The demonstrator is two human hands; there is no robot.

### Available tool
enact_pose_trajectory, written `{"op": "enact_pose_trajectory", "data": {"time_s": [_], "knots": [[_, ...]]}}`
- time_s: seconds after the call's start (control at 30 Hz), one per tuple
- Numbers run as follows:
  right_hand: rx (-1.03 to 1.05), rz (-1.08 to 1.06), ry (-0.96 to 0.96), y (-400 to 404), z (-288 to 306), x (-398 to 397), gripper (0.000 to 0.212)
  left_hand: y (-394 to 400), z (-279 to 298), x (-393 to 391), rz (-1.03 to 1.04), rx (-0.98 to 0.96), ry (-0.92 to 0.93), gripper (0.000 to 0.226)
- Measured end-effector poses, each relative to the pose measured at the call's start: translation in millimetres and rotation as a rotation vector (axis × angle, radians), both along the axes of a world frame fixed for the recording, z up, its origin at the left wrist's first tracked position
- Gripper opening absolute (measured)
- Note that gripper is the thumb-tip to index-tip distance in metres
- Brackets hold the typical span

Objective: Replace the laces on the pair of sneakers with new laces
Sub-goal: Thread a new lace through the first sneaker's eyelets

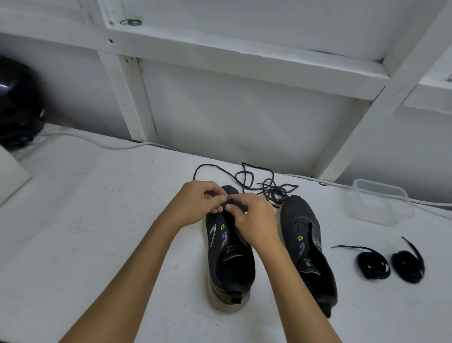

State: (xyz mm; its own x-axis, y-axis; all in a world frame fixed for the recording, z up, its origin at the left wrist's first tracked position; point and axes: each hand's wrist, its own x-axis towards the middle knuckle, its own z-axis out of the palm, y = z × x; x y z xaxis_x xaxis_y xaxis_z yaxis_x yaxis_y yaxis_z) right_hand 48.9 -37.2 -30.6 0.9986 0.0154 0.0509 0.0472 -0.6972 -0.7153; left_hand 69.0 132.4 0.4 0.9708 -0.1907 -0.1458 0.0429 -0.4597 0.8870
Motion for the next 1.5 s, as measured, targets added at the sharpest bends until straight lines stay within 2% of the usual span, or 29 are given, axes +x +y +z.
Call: {"op": "enact_pose_trajectory", "data": {"time_s": [0.1,0.23,0.37,0.6,0.67,0.77,0.83,0.87,0.93,1.0,1.1,1.17,1.23,1.3,1.5], "knots": [[0.087,-0.028,0.038,-2,4,7,0.014,2,-3,0,0.04,-0.119,0.033,0.015],[0.244,-0.033,0.103,-5,3,6,0.017,5,-7,-4,0.095,-0.202,0.027,0.018],[0.253,0.032,0.138,-3,5,8,0.017,1,-5,-5,0.127,-0.048,-0.109,0.017],[0.263,0.092,0.189,-2,6,17,0.01,-7,-7,-8,0.124,-0.061,-0.143,0.023],[0.256,0.119,0.206,-3,7,19,0.014,-8,-8,-10,0.159,-0.045,-0.137,0.026],[0.276,0.137,0.266,-4,9,24,0.012,-11,-9,-19,0.294,0.075,-0.073,0.03],[0.329,0.134,0.323,-6,11,28,0.011,-15,-10,-32,0.327,0.215,0.065,0.017],[0.353,0.135,0.355,-7,12,30,0.011,-19,-14,-40,0.294,0.264,0.144,0.02],[0.369,0.151,0.412,-11,15,34,0.012,-30,-22,-50,0.22,0.273,0.219,0.033],[0.349,0.184,0.437,-13,20,37,0.012,-38,-33,-49,0.218,0.244,0.218,0.051],[0.291,0.225,0.432,-13,28,39,0.014,-48,-43,-41,0.234,0.22,0.243,0.088],[0.23,0.238,0.408,-12,31,40,0.023,-54,-44,-37,0.234,0.195,0.253,0.101],[0.169,0.243,0.365,-12,32,41,0.026,-56,-46,-33,0.238,0.165,0.232,0.095],[0.152,0.252,0.313,-14,34,41,0.021,-53,-48,-29,0.252,0.154,0.211,0.08],[0.499,0.154,0.158,-8,68,50,0.024,-41,-49,-29,0.287,0.104,0.229,0.062]]}}
